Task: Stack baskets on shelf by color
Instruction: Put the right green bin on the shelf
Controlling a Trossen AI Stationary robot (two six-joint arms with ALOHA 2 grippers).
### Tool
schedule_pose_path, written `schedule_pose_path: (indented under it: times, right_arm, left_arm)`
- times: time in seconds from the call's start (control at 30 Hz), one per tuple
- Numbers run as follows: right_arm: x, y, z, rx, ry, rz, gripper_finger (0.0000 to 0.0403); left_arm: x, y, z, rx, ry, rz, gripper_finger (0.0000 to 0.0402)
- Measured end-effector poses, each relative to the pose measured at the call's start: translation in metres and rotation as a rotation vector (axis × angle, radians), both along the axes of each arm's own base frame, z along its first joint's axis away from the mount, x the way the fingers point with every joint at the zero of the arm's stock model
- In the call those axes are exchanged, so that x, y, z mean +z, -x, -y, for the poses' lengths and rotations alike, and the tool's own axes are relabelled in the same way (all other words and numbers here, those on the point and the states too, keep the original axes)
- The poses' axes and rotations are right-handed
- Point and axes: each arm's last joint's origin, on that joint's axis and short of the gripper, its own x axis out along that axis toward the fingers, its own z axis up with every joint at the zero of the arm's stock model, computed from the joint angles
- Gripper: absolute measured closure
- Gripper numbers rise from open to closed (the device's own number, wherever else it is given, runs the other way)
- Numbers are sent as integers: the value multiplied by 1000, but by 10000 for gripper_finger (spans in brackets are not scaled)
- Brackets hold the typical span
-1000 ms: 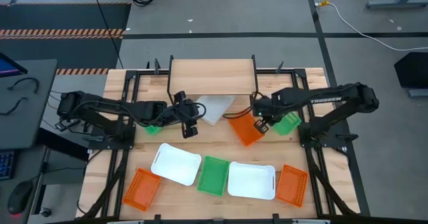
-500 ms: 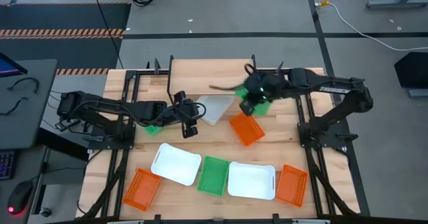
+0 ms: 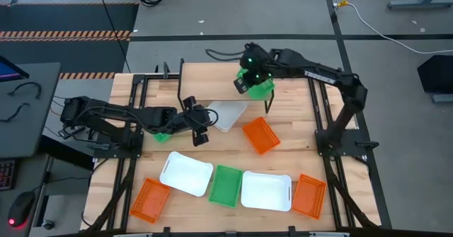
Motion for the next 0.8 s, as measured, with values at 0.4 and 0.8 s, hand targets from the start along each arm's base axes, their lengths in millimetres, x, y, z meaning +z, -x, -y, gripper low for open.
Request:
schedule_pose_path:
  times: [0.4, 0.8]
  right_arm:
    - [0, 0, 31, -11, -5, 118, 346]
    - [2, -3, 19, 302, 114, 66, 303]
  left_arm:
    - [0, 0, 1, -5, -2, -7, 228]
    - [-1, 1, 1, -4, -2, -14, 228]
